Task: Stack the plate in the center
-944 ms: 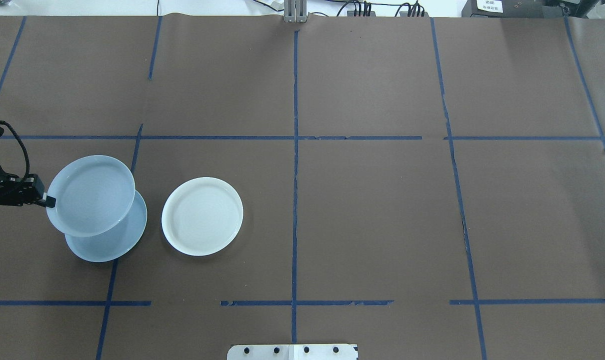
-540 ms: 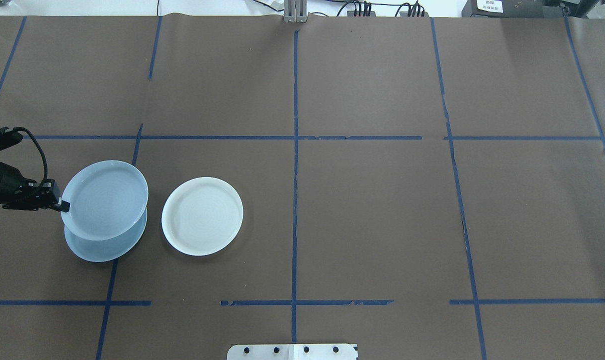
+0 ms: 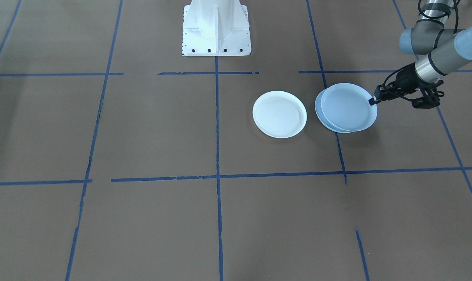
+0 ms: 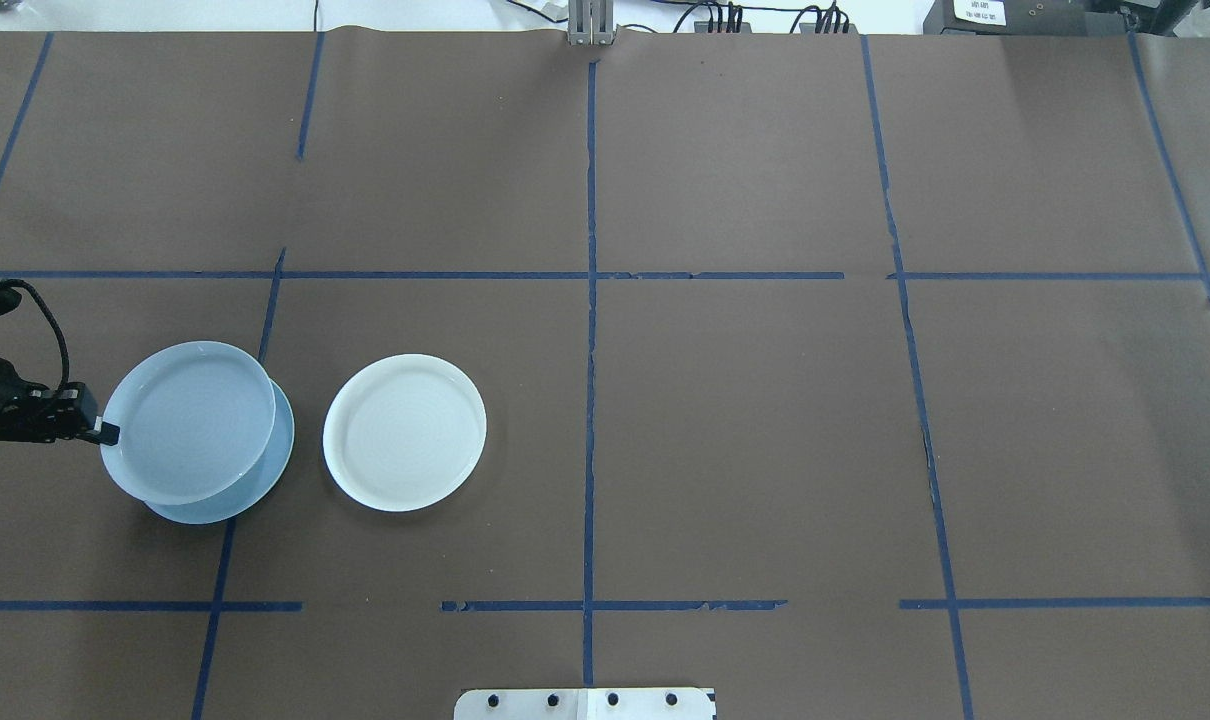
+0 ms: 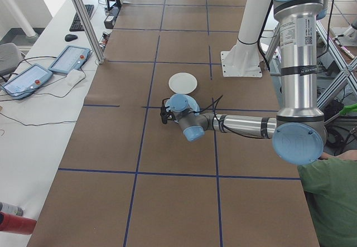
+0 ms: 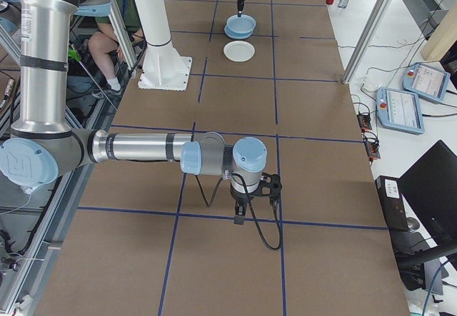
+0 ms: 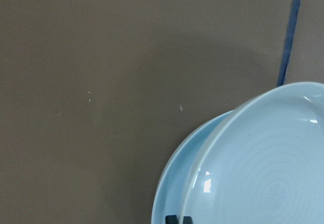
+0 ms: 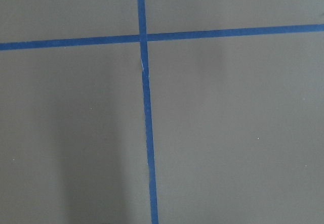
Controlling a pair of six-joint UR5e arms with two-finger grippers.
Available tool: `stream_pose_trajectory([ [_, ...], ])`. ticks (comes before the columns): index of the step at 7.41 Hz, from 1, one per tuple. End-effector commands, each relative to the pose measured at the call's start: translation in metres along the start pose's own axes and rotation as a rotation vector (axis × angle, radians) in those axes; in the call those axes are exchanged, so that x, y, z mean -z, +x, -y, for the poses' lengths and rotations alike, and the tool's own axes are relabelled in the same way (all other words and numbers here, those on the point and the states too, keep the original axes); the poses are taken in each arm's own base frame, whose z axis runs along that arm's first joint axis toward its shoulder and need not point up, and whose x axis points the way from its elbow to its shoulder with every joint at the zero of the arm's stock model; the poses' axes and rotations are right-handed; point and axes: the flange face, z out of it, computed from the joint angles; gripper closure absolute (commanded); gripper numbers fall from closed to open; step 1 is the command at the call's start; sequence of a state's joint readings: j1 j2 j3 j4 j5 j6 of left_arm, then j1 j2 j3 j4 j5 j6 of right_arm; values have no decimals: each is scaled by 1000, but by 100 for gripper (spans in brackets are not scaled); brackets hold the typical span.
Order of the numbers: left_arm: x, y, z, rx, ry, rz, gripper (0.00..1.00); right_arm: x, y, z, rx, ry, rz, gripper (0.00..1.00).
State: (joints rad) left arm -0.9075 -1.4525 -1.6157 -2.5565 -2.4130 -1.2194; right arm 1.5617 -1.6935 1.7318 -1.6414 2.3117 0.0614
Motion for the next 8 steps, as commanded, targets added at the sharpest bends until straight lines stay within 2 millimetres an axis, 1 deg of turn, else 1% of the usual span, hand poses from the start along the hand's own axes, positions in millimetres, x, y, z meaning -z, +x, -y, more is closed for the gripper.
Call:
stream_pose_trajectory([
  [1, -11, -6, -7, -2, -22, 6, 94, 0, 0, 0, -1, 1, 0, 0],
  [3, -13, -1, -7, -7, -26, 3, 92, 0, 0, 0, 0, 0, 0, 0],
  [4, -14, 0, -6, -9, -27, 2, 81, 0, 0, 0, 0, 0, 0, 0],
  [5, -13, 0, -6, -9, -25, 3, 45, 0, 0, 0, 0, 0, 0, 0],
  [6, -13, 0, -5, -7, -12, 7, 0, 0, 0, 0, 0, 0, 0, 0],
  [7, -6, 12, -7, -25, -13, -15, 0, 0, 0, 0, 0, 0, 0, 0],
  [8, 10, 40, -13, -27, 2, -53, 0, 0, 0, 0, 0, 0, 0, 0],
])
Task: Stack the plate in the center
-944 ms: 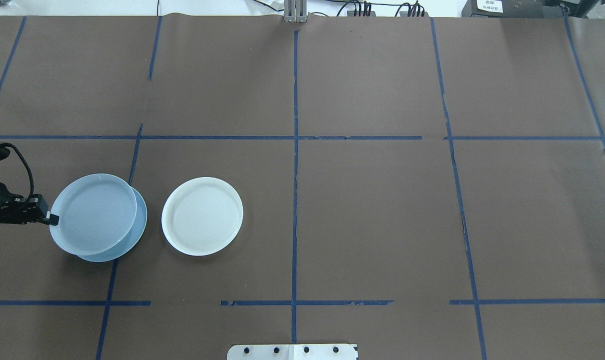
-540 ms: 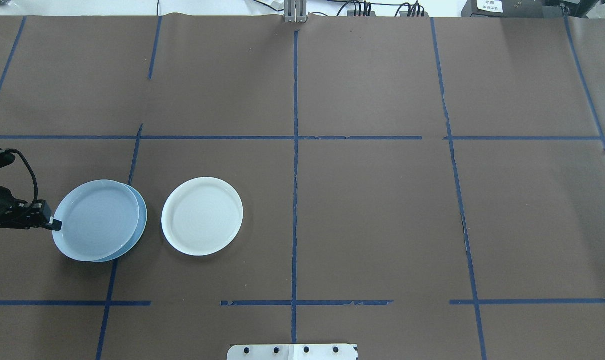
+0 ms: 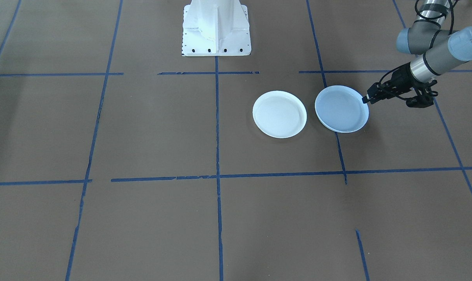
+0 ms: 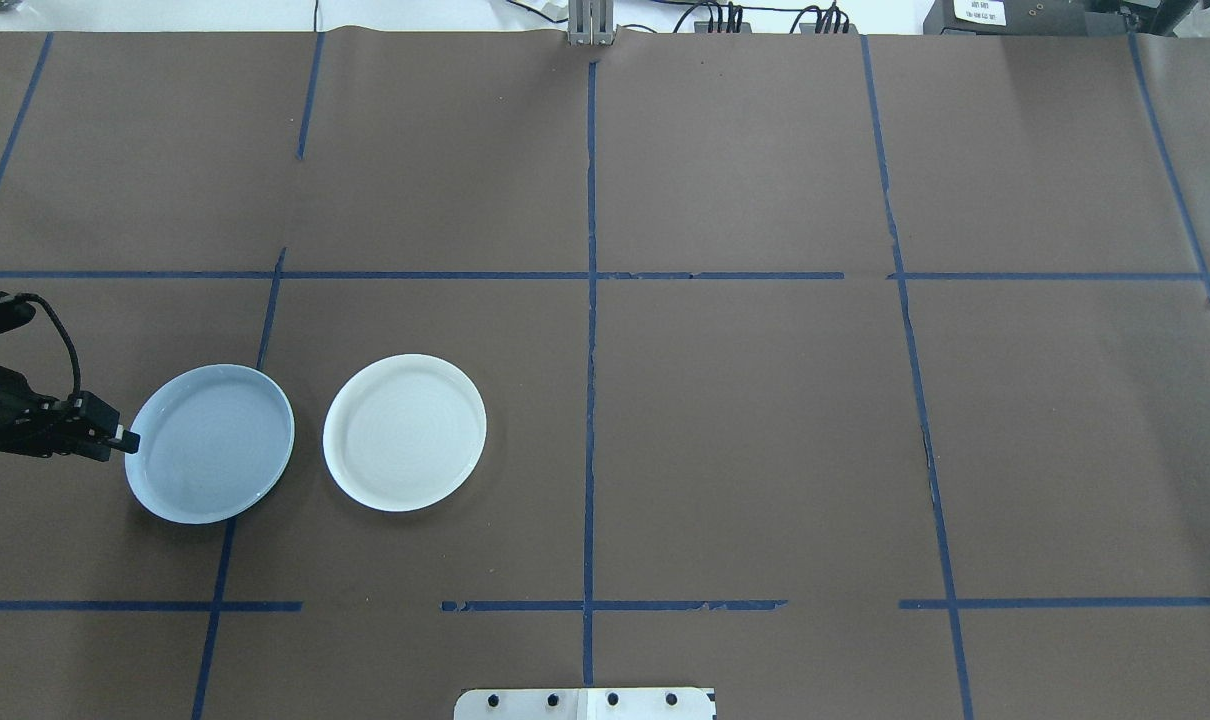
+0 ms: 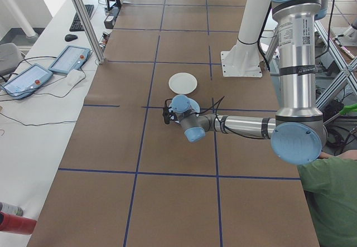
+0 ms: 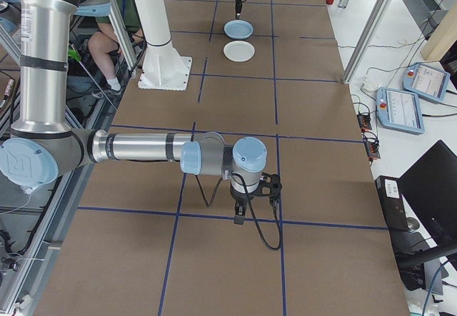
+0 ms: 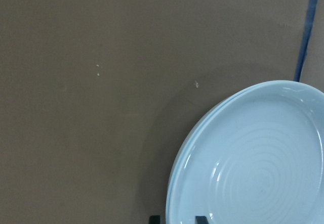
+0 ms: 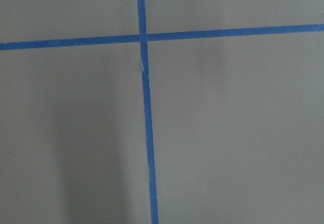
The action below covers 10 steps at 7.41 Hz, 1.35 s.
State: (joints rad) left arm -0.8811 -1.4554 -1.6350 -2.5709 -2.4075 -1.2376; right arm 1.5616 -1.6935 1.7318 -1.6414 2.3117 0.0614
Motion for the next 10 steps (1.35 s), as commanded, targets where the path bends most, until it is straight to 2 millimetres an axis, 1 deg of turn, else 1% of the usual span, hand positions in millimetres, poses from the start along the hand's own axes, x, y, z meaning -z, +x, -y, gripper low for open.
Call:
stream_pose_trajectory([
  [1, 33, 62, -14, -1, 37, -84, 0, 0, 0, 0, 0, 0, 0, 0],
  [2, 45, 89, -19, 13, 80, -74, 0, 0, 0, 0, 0, 0, 0, 0],
  [3, 36, 132, -34, -4, 66, -85, 0, 0, 0, 0, -1, 1, 0, 0],
  [4, 22, 164, -39, -6, 66, -99, 0, 0, 0, 0, -1, -1, 0, 0],
  [5, -16, 196, -53, 29, 40, -108, 0, 0, 0, 0, 0, 0, 0, 0],
  [6, -44, 222, -56, 73, 41, -94, 0, 0, 0, 0, 0, 0, 0, 0],
  [7, -62, 232, -49, 130, 64, -26, 0, 0, 0, 0, 0, 0, 0, 0],
  [8, -78, 232, -46, 179, 63, 8, 0, 0, 0, 0, -1, 1, 0, 0],
  [9, -95, 232, -37, 221, 59, 27, 0, 0, 0, 0, 0, 0, 0, 0],
  [10, -115, 239, -25, 240, 54, 40, 0, 0, 0, 0, 0, 0, 0, 0],
])
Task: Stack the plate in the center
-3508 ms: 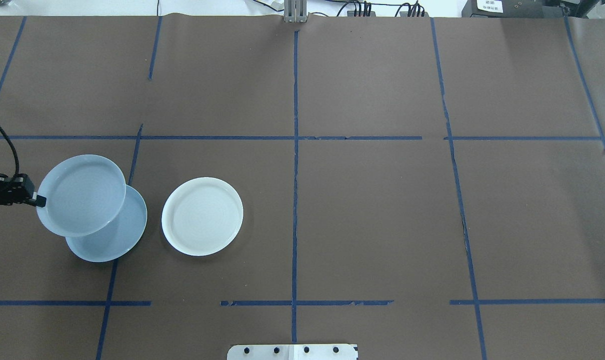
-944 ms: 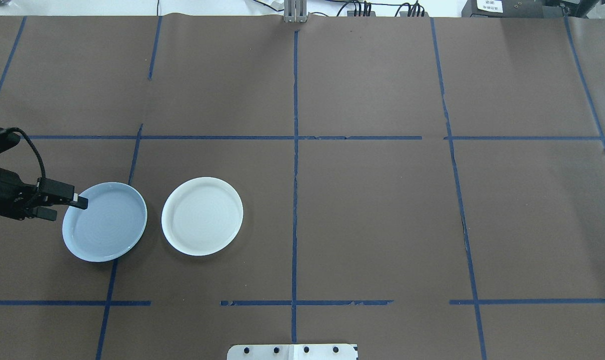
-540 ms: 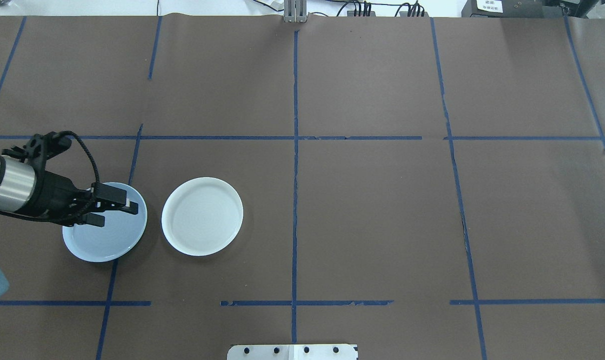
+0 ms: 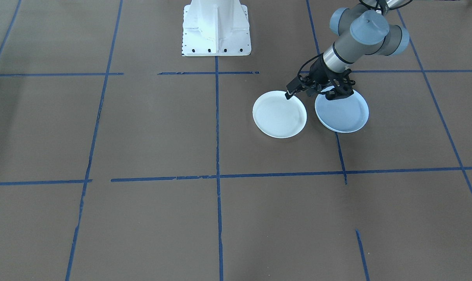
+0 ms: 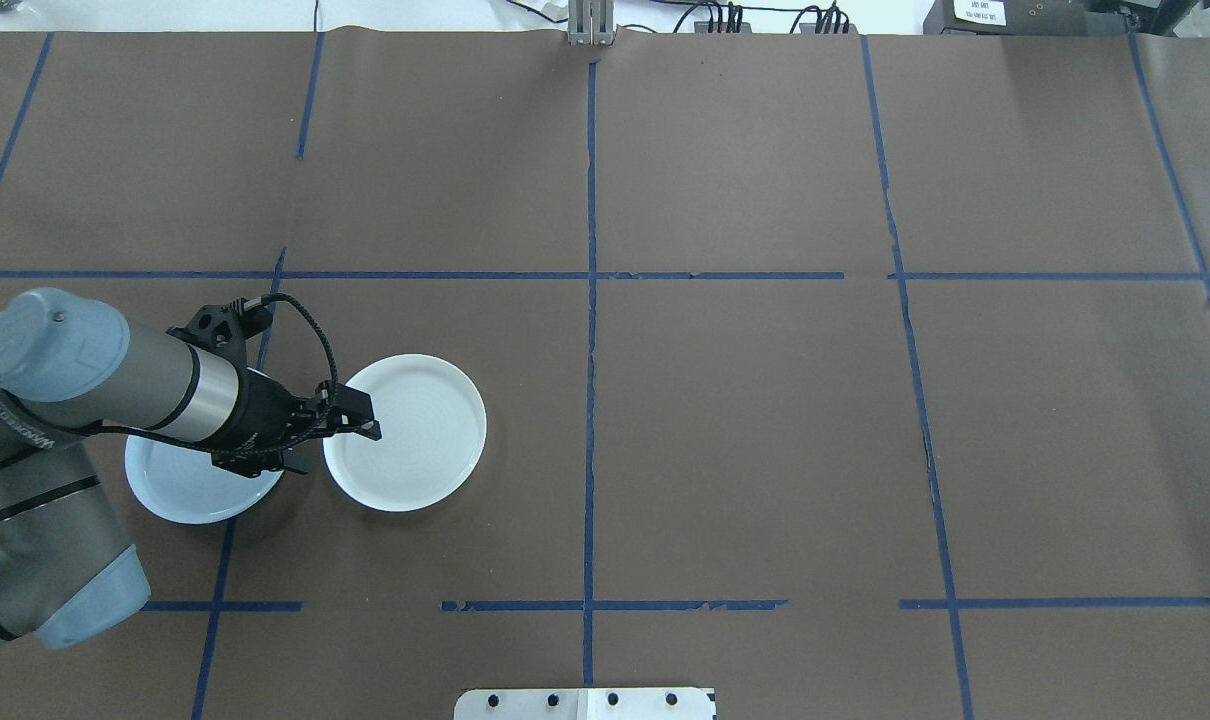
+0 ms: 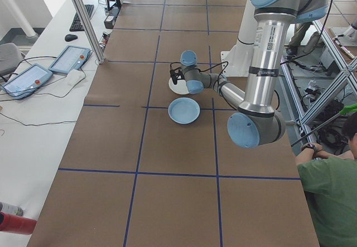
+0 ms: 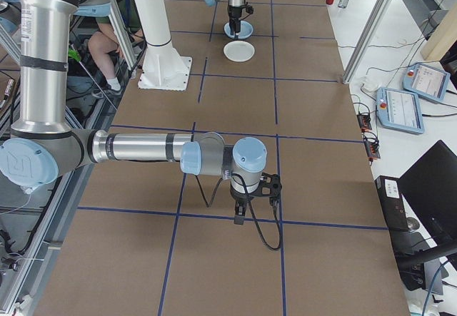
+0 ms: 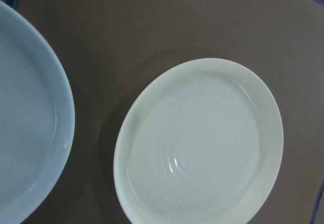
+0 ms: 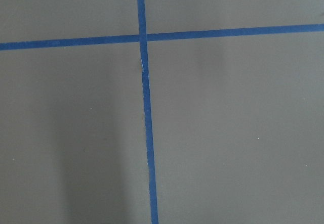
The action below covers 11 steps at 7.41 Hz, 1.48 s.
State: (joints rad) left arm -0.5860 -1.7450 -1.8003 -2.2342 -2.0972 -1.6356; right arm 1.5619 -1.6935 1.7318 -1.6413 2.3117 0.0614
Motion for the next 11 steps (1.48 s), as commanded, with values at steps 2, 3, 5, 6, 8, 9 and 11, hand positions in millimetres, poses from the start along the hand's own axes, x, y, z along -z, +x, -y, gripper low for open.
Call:
stream_pose_trajectory([
  [2, -27, -1, 12, 35, -2, 41, 0, 0, 0, 0, 0, 0, 0, 0],
  [3, -22, -4, 11, 13, -3, 39, 0, 0, 0, 0, 0, 0, 0, 0],
  [5, -28, -19, 12, 20, -7, 64, 12, 0, 0, 0, 0, 0, 0, 0],
  [6, -27, -17, 11, 10, -15, 58, 49, 0, 0, 0, 0, 0, 0, 0],
  [8, -23, -13, 2, 6, -77, 49, 79, 0, 0, 0, 0, 0, 0, 0],
  [9, -23, -14, -4, 11, -136, 52, 95, 0, 0, 0, 0, 0, 0, 0],
  [11, -26, -20, -1, 21, -136, 64, 88, 0, 0, 0, 0, 0, 0, 0],
])
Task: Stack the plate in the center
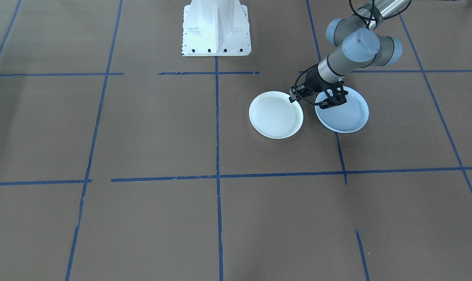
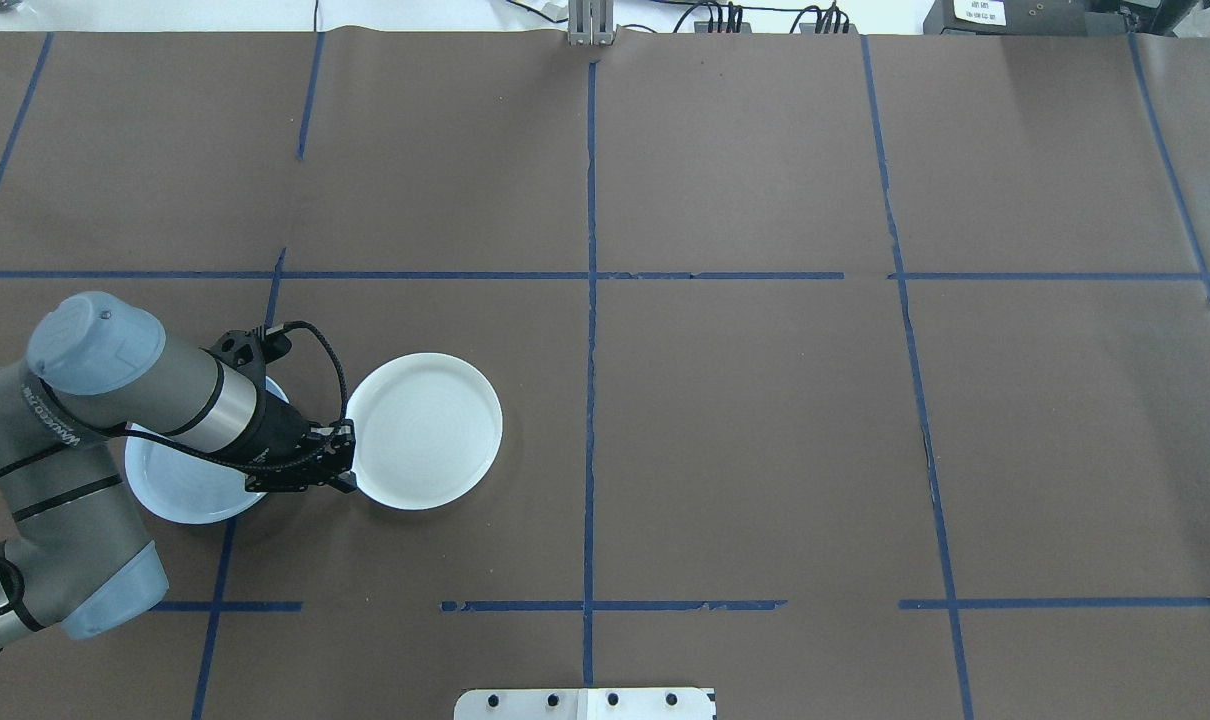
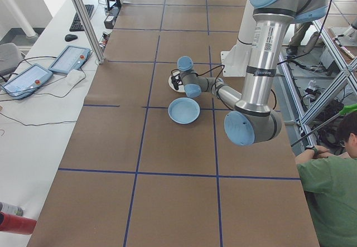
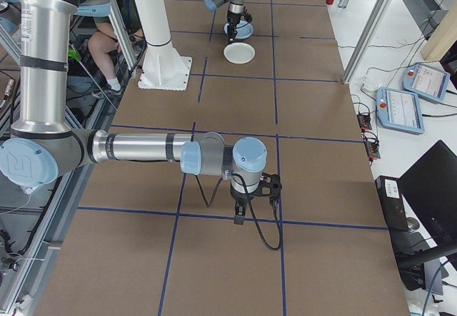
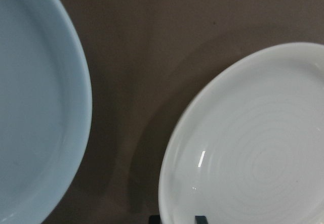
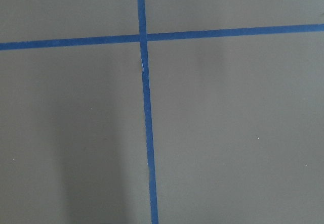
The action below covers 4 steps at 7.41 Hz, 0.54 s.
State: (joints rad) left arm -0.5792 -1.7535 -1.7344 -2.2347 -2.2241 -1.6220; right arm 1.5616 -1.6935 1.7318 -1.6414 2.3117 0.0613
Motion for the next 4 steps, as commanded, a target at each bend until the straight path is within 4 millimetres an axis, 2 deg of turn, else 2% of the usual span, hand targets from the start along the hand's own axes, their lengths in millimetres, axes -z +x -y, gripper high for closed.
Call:
stream_pose_trajectory([
  [1, -1, -2, 1, 5, -9, 5, 85, 0, 0, 0, 0, 0, 0, 0],
  [2, 2, -1, 0, 4, -6, -1, 78, 0, 0, 0, 0, 0, 0, 0],
  [3, 3, 0, -1, 2, -9, -4, 76, 0, 0, 0, -1, -1, 0, 0],
  [4, 3, 0, 0, 3, -3, -4, 67, 0, 0, 0, 0, 0, 0, 0],
])
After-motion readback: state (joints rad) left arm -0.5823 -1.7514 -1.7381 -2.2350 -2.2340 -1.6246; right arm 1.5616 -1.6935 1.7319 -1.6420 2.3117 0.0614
